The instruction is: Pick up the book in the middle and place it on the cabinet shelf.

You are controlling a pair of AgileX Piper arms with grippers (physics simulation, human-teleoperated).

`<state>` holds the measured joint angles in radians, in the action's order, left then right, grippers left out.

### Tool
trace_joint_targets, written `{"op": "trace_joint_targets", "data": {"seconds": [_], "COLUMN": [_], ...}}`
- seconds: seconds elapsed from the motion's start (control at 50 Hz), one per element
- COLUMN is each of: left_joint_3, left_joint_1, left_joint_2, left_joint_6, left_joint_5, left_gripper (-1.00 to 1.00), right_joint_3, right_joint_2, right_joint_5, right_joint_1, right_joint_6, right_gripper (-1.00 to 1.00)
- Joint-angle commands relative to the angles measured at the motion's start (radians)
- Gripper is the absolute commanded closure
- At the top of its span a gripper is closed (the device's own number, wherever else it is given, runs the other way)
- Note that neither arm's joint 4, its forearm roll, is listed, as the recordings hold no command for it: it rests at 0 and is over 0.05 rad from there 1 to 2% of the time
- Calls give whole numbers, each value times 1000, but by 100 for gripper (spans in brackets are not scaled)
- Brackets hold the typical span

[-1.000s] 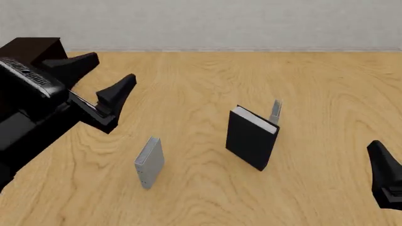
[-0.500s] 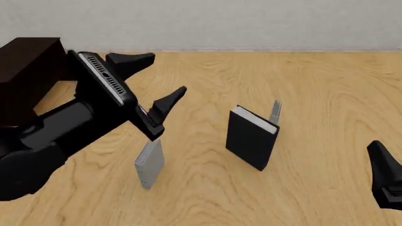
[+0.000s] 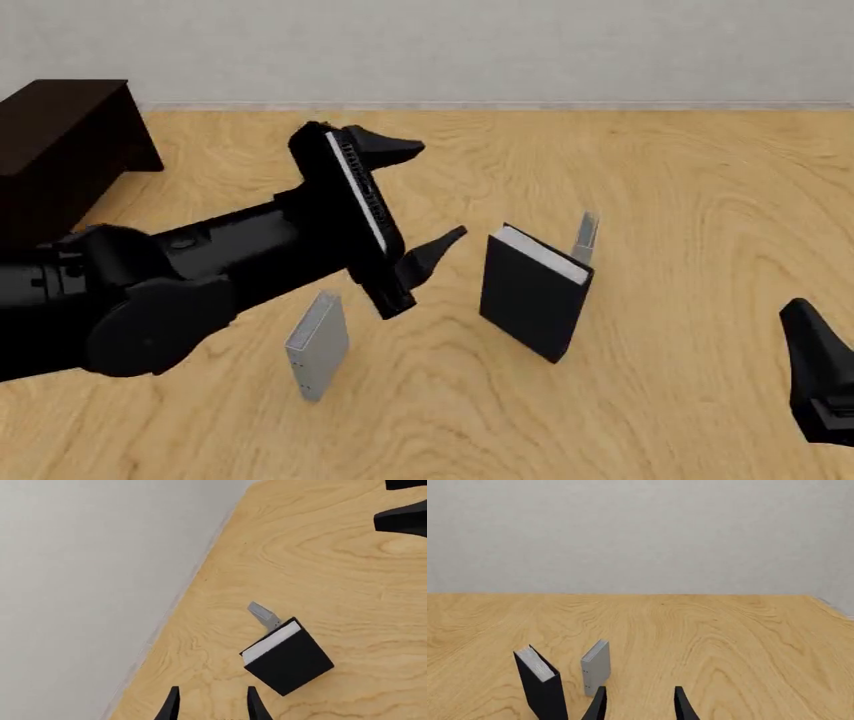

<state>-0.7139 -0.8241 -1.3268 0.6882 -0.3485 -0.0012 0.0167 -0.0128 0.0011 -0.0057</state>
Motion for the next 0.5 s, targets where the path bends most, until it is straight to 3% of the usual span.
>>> {"op": "trace_joint_targets", "data": {"seconds": [0.02,0.34,0.5], "left_joint_3": [-86,-220,-295], "left_joint_1": [-45,-79,-66], "left_joint_2": [-66,-156,-200], "left_joint_6": [74,146,149], "left_joint_5": [120,309,367], "left_gripper": [-100,-100,-100], "right_joint_3": [0,0,0], "right_joint_2": [0,0,0], "right_joint_5": [0,0,0], "right_joint_1": [0,0,0], "right_joint_6": [0,0,0], "right_gripper": [-100,-100,-100]}}
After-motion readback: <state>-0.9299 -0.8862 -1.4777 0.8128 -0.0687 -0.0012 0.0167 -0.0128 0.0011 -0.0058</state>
